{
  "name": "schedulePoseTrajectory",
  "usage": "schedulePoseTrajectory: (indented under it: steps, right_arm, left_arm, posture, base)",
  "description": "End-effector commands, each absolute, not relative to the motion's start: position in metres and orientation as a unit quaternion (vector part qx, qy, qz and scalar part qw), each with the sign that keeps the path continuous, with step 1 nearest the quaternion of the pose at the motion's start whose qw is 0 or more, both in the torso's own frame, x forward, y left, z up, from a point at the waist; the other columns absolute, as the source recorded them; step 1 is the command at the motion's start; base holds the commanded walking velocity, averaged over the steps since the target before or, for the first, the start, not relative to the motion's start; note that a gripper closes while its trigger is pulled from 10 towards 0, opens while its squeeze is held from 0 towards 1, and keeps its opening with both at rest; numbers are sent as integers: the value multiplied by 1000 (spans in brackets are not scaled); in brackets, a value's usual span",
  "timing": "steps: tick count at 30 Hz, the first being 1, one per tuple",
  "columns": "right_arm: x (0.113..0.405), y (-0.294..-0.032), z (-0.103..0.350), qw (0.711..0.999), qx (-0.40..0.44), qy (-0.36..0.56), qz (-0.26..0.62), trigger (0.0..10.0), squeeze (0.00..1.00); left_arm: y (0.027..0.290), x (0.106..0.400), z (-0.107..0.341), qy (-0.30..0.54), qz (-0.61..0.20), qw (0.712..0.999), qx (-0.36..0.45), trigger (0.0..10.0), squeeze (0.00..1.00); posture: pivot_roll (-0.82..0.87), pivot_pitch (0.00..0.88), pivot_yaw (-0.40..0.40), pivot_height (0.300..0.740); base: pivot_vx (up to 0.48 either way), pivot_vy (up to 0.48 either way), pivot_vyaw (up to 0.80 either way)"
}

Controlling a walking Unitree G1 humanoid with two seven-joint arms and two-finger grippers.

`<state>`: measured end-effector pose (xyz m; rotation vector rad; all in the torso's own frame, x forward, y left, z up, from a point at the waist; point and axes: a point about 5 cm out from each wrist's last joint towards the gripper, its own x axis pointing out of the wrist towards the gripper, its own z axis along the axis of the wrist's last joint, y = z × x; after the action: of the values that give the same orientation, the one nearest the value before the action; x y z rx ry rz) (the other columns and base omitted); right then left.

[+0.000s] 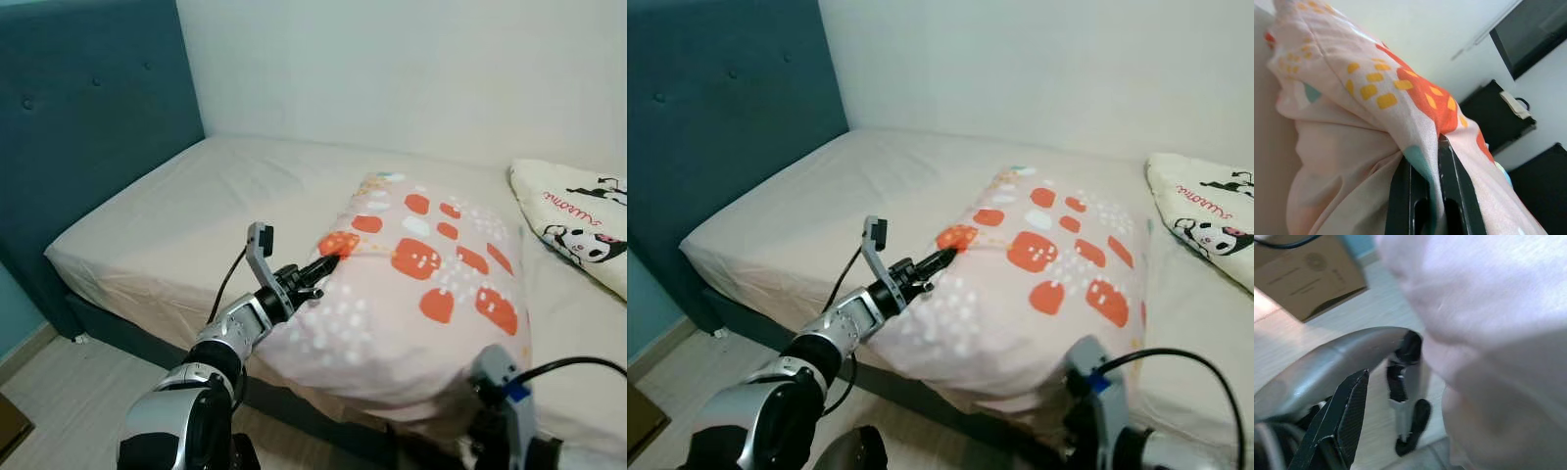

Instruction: Clean up the room

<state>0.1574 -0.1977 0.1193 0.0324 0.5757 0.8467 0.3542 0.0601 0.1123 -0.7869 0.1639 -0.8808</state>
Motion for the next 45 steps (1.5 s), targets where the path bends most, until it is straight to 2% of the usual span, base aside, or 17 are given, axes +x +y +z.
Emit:
schedulePoseTrajectory:
  steps: [1,7,13,16,19,22,24,27,28,31,35,37,39,42,43,44,45]
  right_arm:
    - [151,-178,125,853,29,250,458,10000,0]
    - [149,-167,139,852,74,189,483,10000,0]
    - [169,-172,171,874,185,29,448,10000,0]
    - [167,-171,182,862,216,-18,459,10000,0]
    - [154,-160,197,827,232,-50,510,10000,0]
    - [154,-156,188,840,199,4,504,10000,0]
    - [150,-152,173,849,134,97,502,10000,0]
    - [138,-179,142,859,-1,280,429,10000,0]
    - [138,-179,142,859,-1,280,429,10000,0]
    - [124,-211,144,857,-64,352,371,10000,0]
    - [117,-219,156,856,-80,354,368,10000,0]
    - [113,-218,168,858,-82,335,382,10000,0]
    - [111,-195,207,863,-33,191,466,10000,0]
    - [112,-189,220,866,-14,129,483,10000,0]
    - [125,-194,229,889,-1,66,452,10000,0]
    - [150,-211,226,932,22,24,360,10000,0]
    - [150,-211,226,932,22,24,360,10000,0]
  left_arm:
    - [59,359,120,60,-405,836,-366,0,0]
    - [65,363,123,49,-384,855,-345,0,0]
    - [77,368,123,43,-352,893,-277,0,0]
    - [85,366,114,54,-331,908,-251,0,0]
    - [99,362,99,78,-287,927,-228,0,0]
    - [107,359,90,93,-263,937,-209,0,0]
    - [109,357,85,101,-251,942,-197,0,0]
    - [108,355,82,102,-249,944,-192,0,0]
    - [108,355,82,102,-249,944,-192,0,0]
    - [102,353,79,105,-255,941,-194,0,0]
    - [97,350,77,108,-263,939,-195,0,0]
    - [94,348,75,110,-269,936,-196,0,0]
    - [85,345,73,113,-282,932,-201,0,0]
    - [82,344,73,112,-287,929,-203,0,0]
    - [77,343,73,111,-296,926,-208,0,0]
    - [73,341,72,110,-308,921,-213,0,0]
    - [73,341,72,110,-308,921,-213,0,0]
  posture:
    - [-180,0,100,485]
    - [-178,0,99,485]
    - [-179,0,98,485]
    - [-174,0,95,485]
    - [-170,0,94,485]
    - [-168,0,92,485]
    - [-165,0,87,485]
    - [-165,3,86,485]
    - [-165,3,86,485]
    - [-167,11,89,485]
    - [-173,17,91,485]
    - [-172,20,92,485]
    - [-177,24,93,485]
    - [-177,24,88,485]
    - [-177,26,89,485]
    - [-177,25,86,485]
    - [-177,25,86,485]
  base:
    - [0,0,0]
    - [0,0,0]
    - [0,0,0]
    - [0,0,0]
    - [0,0,0]
    - [0,0,0]
    - [0,0,0]
    - [0,0,0]
    - [0,0,0]
    - [0,0,0]
    - [0,0,0]
    - [0,0,0]
    - [0,0,0]
    - [0,0,0]
    - [0,0,0]
    - [0,0,0]
    - [0,0,0]
